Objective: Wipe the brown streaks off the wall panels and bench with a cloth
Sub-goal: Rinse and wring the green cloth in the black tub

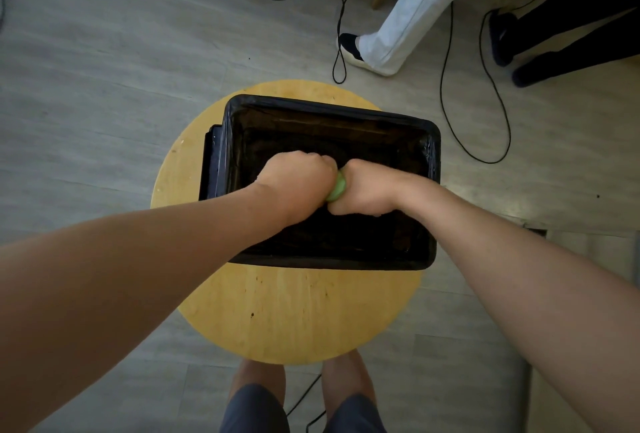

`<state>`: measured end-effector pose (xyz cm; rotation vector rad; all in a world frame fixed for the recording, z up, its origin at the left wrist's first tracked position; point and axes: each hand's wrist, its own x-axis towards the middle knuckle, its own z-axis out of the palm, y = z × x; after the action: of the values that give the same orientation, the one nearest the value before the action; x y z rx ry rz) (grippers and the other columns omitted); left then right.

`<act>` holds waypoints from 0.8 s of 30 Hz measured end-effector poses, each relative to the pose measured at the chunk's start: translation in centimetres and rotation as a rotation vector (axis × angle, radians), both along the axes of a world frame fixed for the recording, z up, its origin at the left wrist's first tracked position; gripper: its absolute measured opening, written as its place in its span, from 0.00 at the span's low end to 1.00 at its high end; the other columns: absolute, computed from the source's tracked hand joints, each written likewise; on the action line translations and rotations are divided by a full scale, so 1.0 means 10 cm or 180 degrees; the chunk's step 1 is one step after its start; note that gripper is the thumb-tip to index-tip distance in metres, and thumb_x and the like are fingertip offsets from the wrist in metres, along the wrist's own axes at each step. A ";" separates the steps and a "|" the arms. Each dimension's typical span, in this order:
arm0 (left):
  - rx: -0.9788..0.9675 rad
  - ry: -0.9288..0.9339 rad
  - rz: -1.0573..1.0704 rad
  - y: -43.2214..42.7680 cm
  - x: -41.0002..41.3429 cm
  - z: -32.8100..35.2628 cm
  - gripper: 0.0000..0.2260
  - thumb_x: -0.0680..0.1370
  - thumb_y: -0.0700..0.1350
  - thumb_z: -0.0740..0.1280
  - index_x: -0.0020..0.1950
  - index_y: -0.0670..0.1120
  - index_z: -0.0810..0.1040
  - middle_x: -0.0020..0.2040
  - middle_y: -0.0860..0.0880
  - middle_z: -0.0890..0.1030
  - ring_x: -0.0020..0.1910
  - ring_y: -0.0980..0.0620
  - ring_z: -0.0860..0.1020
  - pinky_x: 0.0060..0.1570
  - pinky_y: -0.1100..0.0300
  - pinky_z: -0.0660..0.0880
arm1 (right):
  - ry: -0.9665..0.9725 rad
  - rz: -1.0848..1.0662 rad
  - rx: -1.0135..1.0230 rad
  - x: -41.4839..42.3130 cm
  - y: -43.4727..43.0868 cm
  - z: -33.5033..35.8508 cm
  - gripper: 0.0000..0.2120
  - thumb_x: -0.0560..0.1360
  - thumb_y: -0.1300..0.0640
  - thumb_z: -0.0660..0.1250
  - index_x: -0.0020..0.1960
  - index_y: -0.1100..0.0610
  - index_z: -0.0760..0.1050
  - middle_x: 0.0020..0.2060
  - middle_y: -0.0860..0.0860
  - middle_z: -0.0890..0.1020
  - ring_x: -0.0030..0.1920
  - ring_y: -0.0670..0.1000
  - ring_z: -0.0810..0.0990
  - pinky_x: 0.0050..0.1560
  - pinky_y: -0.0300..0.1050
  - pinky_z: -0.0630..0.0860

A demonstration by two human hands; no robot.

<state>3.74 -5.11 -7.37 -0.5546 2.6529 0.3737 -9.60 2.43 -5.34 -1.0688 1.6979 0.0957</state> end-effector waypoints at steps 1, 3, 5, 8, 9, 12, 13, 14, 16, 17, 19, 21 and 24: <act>0.0093 0.0037 0.0066 -0.03 0.00 0.00 0.07 0.80 0.45 0.66 0.57 0.45 0.73 0.47 0.48 0.79 0.46 0.43 0.81 0.38 0.52 0.72 | -0.0072 -0.0119 -0.0069 0.00 0.01 -0.02 0.06 0.73 0.58 0.73 0.40 0.59 0.80 0.30 0.50 0.80 0.29 0.47 0.78 0.32 0.45 0.74; 0.0490 -0.0048 0.0078 -0.15 0.00 -0.01 0.07 0.79 0.49 0.65 0.46 0.46 0.71 0.41 0.51 0.76 0.39 0.47 0.78 0.39 0.53 0.75 | 0.0124 -0.0185 -0.0469 0.03 0.07 -0.06 0.07 0.72 0.56 0.75 0.44 0.58 0.79 0.39 0.50 0.81 0.38 0.49 0.80 0.38 0.45 0.76; 0.0993 -0.0343 -0.0059 -0.25 0.00 -0.01 0.11 0.78 0.51 0.64 0.39 0.47 0.72 0.37 0.50 0.77 0.35 0.48 0.76 0.38 0.53 0.77 | 0.0553 0.0050 -0.1052 0.10 0.17 -0.08 0.16 0.72 0.53 0.76 0.56 0.57 0.76 0.53 0.52 0.77 0.49 0.50 0.78 0.45 0.43 0.75; 0.2577 -0.0714 0.1150 -0.36 0.02 0.04 0.08 0.73 0.45 0.72 0.39 0.44 0.75 0.32 0.49 0.75 0.31 0.50 0.72 0.29 0.59 0.70 | 0.0740 0.0351 -0.1887 0.13 0.35 -0.05 0.37 0.75 0.56 0.74 0.79 0.56 0.61 0.68 0.55 0.71 0.58 0.50 0.77 0.49 0.37 0.71; 0.3064 -0.0869 0.1501 -0.41 0.03 0.07 0.07 0.73 0.42 0.73 0.41 0.43 0.76 0.33 0.49 0.73 0.30 0.51 0.70 0.26 0.61 0.66 | 0.0714 0.0408 -0.2114 0.13 0.38 -0.03 0.39 0.76 0.58 0.73 0.81 0.57 0.57 0.68 0.56 0.71 0.57 0.50 0.77 0.48 0.36 0.72; 0.4149 -0.1418 0.1585 -0.57 0.07 0.19 0.06 0.75 0.38 0.72 0.45 0.44 0.75 0.35 0.48 0.71 0.29 0.54 0.64 0.22 0.65 0.59 | 0.0754 0.0604 -0.2520 0.18 0.40 -0.01 0.42 0.75 0.59 0.74 0.83 0.59 0.55 0.62 0.57 0.72 0.56 0.51 0.75 0.47 0.40 0.74; 0.4350 -0.1544 0.1510 -0.59 0.07 0.22 0.06 0.76 0.38 0.72 0.44 0.45 0.76 0.35 0.48 0.71 0.30 0.54 0.64 0.22 0.66 0.59 | 0.0818 0.0602 -0.2565 0.20 0.38 -0.01 0.43 0.75 0.58 0.75 0.82 0.60 0.55 0.61 0.57 0.72 0.56 0.52 0.74 0.49 0.41 0.74; 0.4450 -0.1589 0.1424 -0.58 0.05 0.27 0.06 0.77 0.39 0.72 0.44 0.45 0.76 0.35 0.48 0.72 0.30 0.54 0.65 0.22 0.67 0.60 | 0.0913 0.0565 -0.2579 0.19 0.36 -0.01 0.43 0.74 0.56 0.76 0.81 0.61 0.57 0.60 0.57 0.72 0.57 0.54 0.75 0.51 0.43 0.75; 0.4428 -0.1422 0.1333 -0.55 0.03 0.34 0.07 0.77 0.42 0.75 0.45 0.44 0.77 0.35 0.49 0.73 0.30 0.55 0.67 0.23 0.67 0.62 | 0.1258 0.0593 -0.2630 0.17 0.31 -0.02 0.37 0.73 0.54 0.76 0.76 0.64 0.64 0.56 0.59 0.77 0.54 0.59 0.79 0.51 0.52 0.79; 0.4352 -0.1279 0.1330 -0.53 0.02 0.37 0.09 0.76 0.43 0.76 0.45 0.43 0.77 0.35 0.49 0.74 0.29 0.55 0.67 0.24 0.66 0.63 | 0.1541 0.0649 -0.2698 0.16 0.30 -0.02 0.31 0.72 0.55 0.75 0.71 0.65 0.69 0.51 0.60 0.79 0.48 0.61 0.81 0.46 0.56 0.80; 0.4141 -0.1053 0.1338 -0.47 0.02 0.43 0.14 0.73 0.48 0.79 0.45 0.44 0.76 0.32 0.50 0.73 0.27 0.54 0.66 0.26 0.63 0.62 | 0.2083 0.0812 -0.2858 0.14 0.28 -0.02 0.18 0.70 0.58 0.74 0.55 0.65 0.75 0.37 0.58 0.80 0.32 0.61 0.81 0.28 0.52 0.76; 0.3639 -0.0918 0.1267 -0.40 0.03 0.44 0.19 0.70 0.53 0.81 0.44 0.44 0.75 0.29 0.52 0.73 0.25 0.54 0.68 0.27 0.61 0.65 | 0.2434 0.1024 -0.2833 0.12 0.27 0.00 0.13 0.67 0.58 0.76 0.45 0.61 0.75 0.28 0.55 0.77 0.22 0.58 0.76 0.22 0.42 0.66; 0.1603 -0.0753 0.0189 -0.29 0.02 0.42 0.17 0.74 0.59 0.75 0.43 0.46 0.78 0.31 0.53 0.78 0.30 0.54 0.77 0.38 0.54 0.79 | 0.2466 0.1127 -0.2705 0.13 0.27 -0.01 0.14 0.65 0.58 0.79 0.39 0.60 0.74 0.23 0.53 0.75 0.19 0.57 0.73 0.24 0.38 0.60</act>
<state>3.92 -8.02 -3.20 -0.4772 2.2027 0.8997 -8.32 5.17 -5.44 -2.1691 2.2827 0.0030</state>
